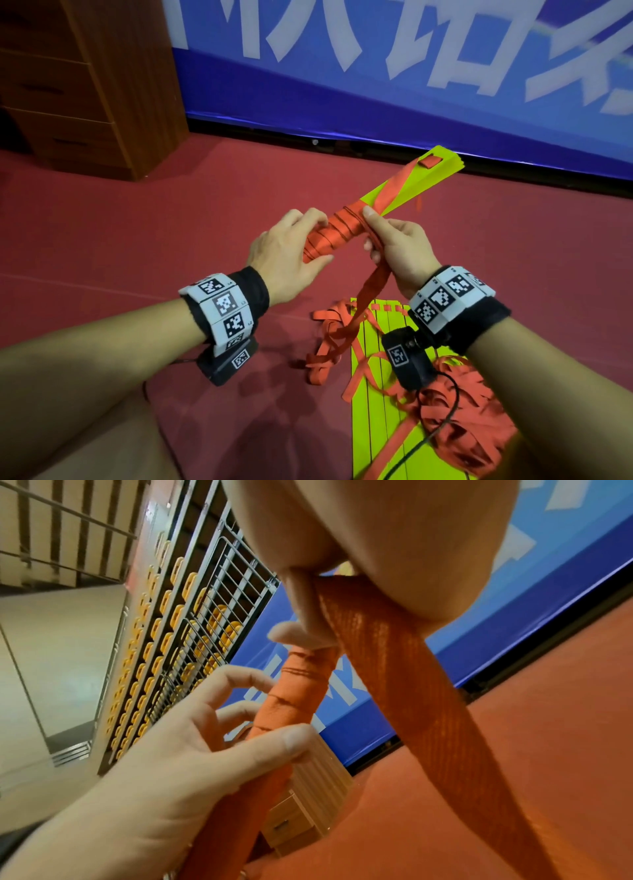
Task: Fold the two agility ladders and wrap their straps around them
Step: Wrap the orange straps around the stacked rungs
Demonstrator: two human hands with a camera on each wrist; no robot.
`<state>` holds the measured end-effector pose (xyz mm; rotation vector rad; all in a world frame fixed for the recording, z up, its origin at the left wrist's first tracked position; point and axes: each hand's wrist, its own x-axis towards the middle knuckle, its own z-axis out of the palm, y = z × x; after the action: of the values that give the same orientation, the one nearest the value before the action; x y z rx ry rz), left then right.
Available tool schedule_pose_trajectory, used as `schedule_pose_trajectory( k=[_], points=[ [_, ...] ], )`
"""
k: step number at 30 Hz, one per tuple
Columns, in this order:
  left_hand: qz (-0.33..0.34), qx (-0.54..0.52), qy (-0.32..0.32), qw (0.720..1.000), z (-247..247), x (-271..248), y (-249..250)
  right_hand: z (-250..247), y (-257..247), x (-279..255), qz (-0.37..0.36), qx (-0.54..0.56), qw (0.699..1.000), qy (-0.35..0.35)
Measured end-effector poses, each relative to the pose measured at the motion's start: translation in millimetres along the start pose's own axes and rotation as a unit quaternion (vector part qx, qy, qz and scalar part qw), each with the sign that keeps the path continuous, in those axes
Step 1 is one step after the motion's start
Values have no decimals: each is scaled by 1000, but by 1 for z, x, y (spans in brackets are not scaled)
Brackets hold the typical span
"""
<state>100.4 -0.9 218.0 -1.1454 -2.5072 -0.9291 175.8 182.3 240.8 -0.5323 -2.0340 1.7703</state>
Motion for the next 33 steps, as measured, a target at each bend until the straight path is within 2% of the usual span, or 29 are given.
schedule_pose_trajectory(
  k=[5, 11, 17, 23, 28, 33],
  points=[
    [0, 10, 11, 1000, -2, 1, -7, -10, 5, 2, -69, -82, 994, -34],
    [-22, 38, -3, 999, -2, 0, -1, -11, 8, 5, -109, -73, 989, -65],
    [-57, 15, 2, 998, -5, 2, 1, -13, 8, 5, -112, -95, 987, -66],
    [-72, -4, -24, 997, -8, 1, 3, -16, 12, 7, -125, -128, 982, -56],
    [-75, -62, -41, 994, -6, 2, -1, -20, 14, 8, -106, -127, 985, -42],
    [-80, -176, -68, 979, -4, 0, -6, -26, 15, 9, -74, -167, 983, -30]
  ],
)
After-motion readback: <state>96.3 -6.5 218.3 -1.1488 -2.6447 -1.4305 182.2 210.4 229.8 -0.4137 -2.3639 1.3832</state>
